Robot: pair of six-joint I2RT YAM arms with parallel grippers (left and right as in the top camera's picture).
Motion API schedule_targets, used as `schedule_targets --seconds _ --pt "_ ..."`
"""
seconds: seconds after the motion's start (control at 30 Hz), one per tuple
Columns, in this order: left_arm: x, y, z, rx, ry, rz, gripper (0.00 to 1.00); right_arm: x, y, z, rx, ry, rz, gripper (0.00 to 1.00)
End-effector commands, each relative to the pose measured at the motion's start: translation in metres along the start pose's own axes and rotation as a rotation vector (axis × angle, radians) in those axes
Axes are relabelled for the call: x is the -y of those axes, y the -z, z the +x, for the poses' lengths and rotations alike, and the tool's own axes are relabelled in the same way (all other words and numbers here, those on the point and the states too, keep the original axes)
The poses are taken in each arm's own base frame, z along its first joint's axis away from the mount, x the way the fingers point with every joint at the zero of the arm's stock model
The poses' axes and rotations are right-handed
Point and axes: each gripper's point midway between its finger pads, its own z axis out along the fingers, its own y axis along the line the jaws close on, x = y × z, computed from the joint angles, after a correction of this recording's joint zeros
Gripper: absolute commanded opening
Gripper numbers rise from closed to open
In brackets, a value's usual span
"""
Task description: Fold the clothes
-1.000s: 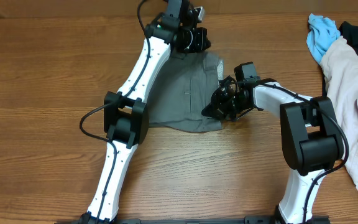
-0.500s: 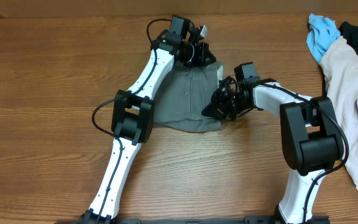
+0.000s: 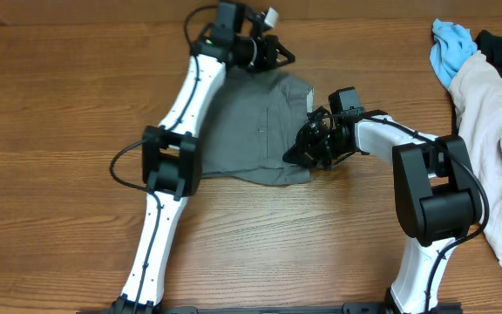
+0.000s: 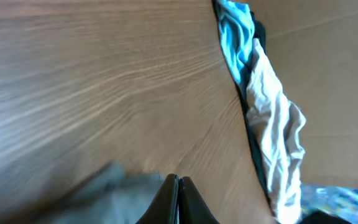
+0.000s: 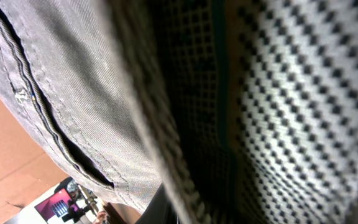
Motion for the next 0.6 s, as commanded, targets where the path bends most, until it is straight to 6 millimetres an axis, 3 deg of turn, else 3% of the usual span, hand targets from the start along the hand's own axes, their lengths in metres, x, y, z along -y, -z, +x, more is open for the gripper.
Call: schedule_targets --seconds 0.0,0.1,0.27,0.4,0.57 --pt "0.019 0.015 0.004 -0.031 -0.049 0.02 0.04 0.018 0.0 0.002 0.021 -0.024 0.076 0.04" --pt "0.008 0.006 0.028 -0.104 -0.053 -0.002 0.04 0.018 0.0 0.002 0.021 -0.024 0.077 0.04" --pt "0.006 -0.016 0.053 -0.165 -0.039 -0.001 0.04 0.017 0.0 0.002 0.023 -0.021 0.075 0.04" --pt "0.003 -0.026 0.06 -0.175 -0.049 -0.013 0.04 0.018 0.0 0.002 0.023 -0.022 0.075 0.04" --pt "-0.021 -0.035 0.066 -0.165 -0.031 -0.133 0.04 0.018 0.0 0.002 0.024 -0.021 0.075 0.04"
